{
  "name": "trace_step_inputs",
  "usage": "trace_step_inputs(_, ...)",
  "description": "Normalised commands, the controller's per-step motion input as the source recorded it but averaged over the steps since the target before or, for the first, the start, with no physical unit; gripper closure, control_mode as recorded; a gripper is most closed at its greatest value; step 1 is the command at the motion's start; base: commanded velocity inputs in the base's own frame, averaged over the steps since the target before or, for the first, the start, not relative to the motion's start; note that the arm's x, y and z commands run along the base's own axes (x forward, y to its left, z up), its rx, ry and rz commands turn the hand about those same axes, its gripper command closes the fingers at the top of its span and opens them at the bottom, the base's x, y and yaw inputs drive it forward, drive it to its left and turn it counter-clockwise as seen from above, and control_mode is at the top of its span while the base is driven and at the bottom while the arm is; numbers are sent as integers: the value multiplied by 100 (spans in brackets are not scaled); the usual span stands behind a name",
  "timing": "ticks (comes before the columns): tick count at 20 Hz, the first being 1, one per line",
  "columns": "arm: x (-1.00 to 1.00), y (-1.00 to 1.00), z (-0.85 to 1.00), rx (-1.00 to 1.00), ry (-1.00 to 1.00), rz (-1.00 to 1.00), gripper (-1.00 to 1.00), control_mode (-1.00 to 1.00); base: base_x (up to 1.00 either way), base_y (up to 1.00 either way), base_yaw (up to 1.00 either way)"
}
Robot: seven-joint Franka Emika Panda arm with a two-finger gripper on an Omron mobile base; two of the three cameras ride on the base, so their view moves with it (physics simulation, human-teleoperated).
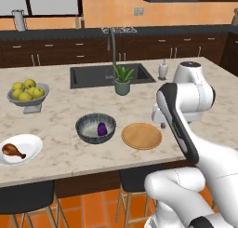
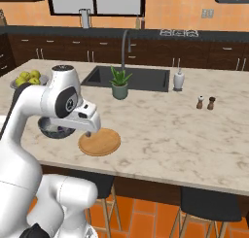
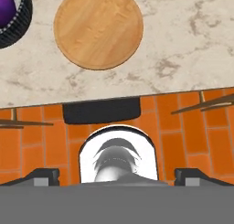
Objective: Pick the chicken drumstick and eggplant from their plates and place them in the bowl. Then put the bowl in the fridge.
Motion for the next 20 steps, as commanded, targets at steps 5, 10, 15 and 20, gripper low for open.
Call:
trace_step_inputs(5, 3, 0, -1, 0, 0, 3, -100, 100, -4, 4, 0)
trace_step_inputs(10, 0, 0, 0, 0, 0, 0, -100, 100, -19, 90, 0)
trace_step_inputs(15, 0, 0, 0, 0, 0, 0, -100, 100, 0, 100, 0)
trace_step_inputs(20, 0, 0, 0, 0, 0, 0, -100, 100, 31, 82, -1)
